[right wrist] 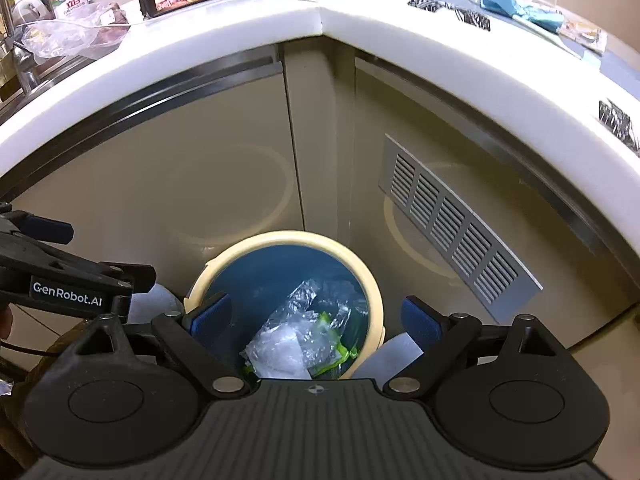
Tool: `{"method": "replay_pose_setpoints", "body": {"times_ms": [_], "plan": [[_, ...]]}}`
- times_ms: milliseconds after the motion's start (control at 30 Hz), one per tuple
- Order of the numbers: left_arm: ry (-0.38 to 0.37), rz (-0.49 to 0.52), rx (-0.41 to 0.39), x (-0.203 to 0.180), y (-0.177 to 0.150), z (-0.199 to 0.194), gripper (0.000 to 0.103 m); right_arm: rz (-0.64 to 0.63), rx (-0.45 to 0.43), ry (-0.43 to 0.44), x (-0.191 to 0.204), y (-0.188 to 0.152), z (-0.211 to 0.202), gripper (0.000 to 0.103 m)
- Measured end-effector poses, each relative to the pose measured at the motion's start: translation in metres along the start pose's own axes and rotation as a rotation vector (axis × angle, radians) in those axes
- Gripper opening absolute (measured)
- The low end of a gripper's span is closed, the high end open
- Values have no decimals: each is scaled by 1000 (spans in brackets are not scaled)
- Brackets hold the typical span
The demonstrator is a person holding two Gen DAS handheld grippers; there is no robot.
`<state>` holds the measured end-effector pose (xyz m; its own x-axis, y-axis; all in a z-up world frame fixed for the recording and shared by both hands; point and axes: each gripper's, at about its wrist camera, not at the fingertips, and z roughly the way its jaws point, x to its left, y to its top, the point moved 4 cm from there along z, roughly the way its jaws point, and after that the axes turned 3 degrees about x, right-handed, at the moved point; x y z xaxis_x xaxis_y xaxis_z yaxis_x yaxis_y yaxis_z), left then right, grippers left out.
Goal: Collect trash
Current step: 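Raise both tools from the bin back toward the grey mat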
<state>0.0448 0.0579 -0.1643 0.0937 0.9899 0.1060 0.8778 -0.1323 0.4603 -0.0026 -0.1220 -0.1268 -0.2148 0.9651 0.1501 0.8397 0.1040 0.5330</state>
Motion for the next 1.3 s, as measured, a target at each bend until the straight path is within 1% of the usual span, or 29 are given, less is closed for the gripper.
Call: {"method": "replay_pose_setpoints", "body": {"times_ms": [333, 667, 1033, 1300], "plan": [[-3, 16, -38, -3, 12, -15, 103, -5, -37, -2, -5, 3, -10, 93], [-17, -9, -82, 1, 29, -31, 103, 33, -101, 17, -17, 15, -30, 93], [-15, -32, -135, 10, 48, -48, 103, 42, -213, 18, -33, 51, -57, 93], [-8, -54, -160, 17, 60, -55, 103, 87, -299, -39, -66, 83, -70, 93]]}}
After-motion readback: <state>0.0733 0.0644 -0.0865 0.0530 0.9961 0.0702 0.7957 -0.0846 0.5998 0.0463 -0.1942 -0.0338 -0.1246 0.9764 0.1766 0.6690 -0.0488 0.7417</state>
